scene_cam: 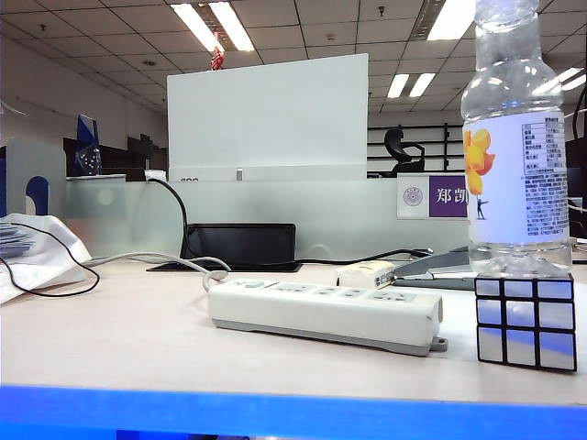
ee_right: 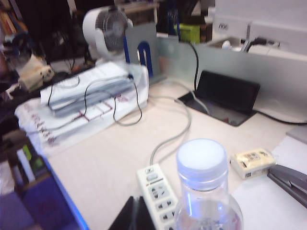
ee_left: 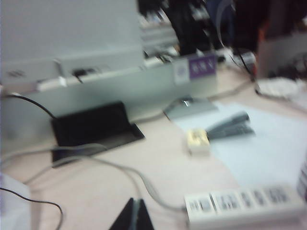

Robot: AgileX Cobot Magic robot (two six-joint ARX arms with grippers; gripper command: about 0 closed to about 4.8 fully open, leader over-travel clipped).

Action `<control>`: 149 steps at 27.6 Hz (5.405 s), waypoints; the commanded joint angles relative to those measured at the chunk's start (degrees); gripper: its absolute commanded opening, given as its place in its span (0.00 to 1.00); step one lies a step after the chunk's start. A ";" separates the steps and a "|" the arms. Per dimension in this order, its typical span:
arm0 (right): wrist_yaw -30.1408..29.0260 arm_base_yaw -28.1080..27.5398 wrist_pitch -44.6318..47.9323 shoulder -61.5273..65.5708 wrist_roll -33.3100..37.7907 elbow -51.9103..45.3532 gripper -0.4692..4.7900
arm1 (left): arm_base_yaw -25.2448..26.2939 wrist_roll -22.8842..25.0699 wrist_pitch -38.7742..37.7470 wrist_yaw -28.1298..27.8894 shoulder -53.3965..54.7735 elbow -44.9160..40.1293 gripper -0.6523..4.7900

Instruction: Press the button on the power strip.

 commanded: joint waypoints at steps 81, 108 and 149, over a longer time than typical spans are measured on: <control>33.59 0.00 16.65 -13.66 12.57 -33.59 0.09 | 24.65 -6.32 11.58 1.07 -6.93 -24.79 0.11; 33.24 -0.02 24.04 -13.03 5.97 -35.50 0.09 | 24.61 -5.29 11.06 4.57 -6.93 -24.79 0.11; 37.07 -0.26 25.88 -13.70 5.62 -35.41 0.09 | 24.61 -5.14 11.26 3.19 -6.93 -24.76 0.11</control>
